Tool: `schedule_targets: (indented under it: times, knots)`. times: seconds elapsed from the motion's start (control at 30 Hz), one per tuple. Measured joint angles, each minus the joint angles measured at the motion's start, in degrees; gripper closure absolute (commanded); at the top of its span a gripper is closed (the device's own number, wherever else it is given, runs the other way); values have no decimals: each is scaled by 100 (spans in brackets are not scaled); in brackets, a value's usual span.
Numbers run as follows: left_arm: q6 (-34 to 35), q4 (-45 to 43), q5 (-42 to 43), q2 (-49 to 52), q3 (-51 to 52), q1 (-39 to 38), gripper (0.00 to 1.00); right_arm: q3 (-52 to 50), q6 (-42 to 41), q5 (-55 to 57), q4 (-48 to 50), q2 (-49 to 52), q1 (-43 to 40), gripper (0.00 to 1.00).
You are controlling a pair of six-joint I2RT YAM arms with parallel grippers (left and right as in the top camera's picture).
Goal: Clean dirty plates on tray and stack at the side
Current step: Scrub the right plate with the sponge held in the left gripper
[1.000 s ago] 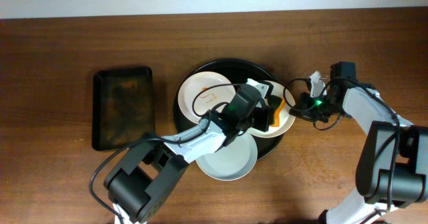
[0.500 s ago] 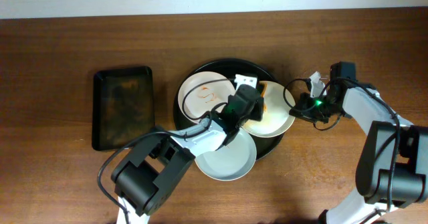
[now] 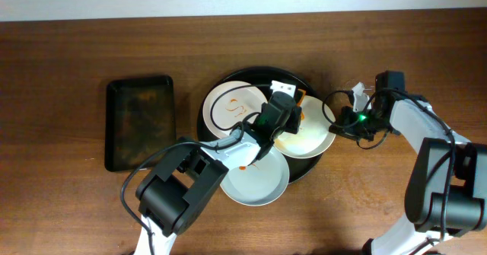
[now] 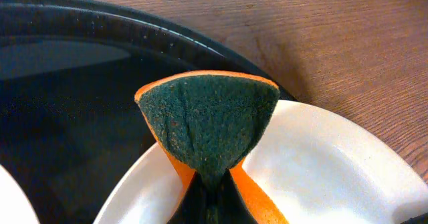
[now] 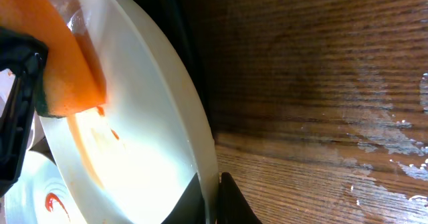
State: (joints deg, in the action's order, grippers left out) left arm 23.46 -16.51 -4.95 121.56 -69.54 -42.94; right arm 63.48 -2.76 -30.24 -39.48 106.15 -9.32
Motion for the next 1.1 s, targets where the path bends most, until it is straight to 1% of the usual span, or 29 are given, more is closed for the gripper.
schedule_targets:
  times: [0.07, 0.17, 0.23, 0.3, 0.43, 0.5, 0.57, 0.6, 0.7, 0.77, 0.87, 0.9, 0.97, 1.1]
  knots:
    - [-13, 48, 313, 0, -22, -15, 99, 0, -2, 0, -17, 0, 0, 93]
    - [-7, 221, 1360, -2, -74, -184, 100, 0, 2, 2, -20, 0, 0, 93]
    - [2, 629, 1727, -17, -162, -378, 99, 0, 0, 2, -24, 0, 0, 93]
    - [13, 848, 1871, -59, -195, -461, 99, 0, 2, 2, -37, 0, 0, 93]
    - [15, 887, 1849, -70, -195, -352, 99, 0, 2, 0, -35, 0, 0, 93]
    - [15, 942, 1742, -70, -195, -74, 99, 0, 0, 0, -35, 0, 0, 93]
    - [17, 911, 1290, -70, -188, 308, 99, 0, -2, 0, -37, 0, 0, 93]
    - [15, 822, 933, -68, -162, 455, 99, 0, -4, 0, -35, 0, 0, 93]
    - [15, 660, 402, -57, -149, 437, 99, 0, -2, -2, -35, 0, 0, 93]
    - [15, 546, 393, -46, -140, 435, 100, 0, -4, 0, -37, 0, 0, 93]
    - [15, 243, 931, -11, -116, 439, 99, 0, -2, 0, -44, 0, 0, 93]
    - [15, 415, 1165, -11, -129, 433, 99, 0, 0, 0, -59, 0, 0, 93]
    - [15, 1276, 1611, -61, -208, 389, 99, 0, 20, -4, -83, 0, 0, 93]
    - [15, 2461, 2221, -374, -269, 343, 99, -2, 92, 0, -81, 0, 0, 94]
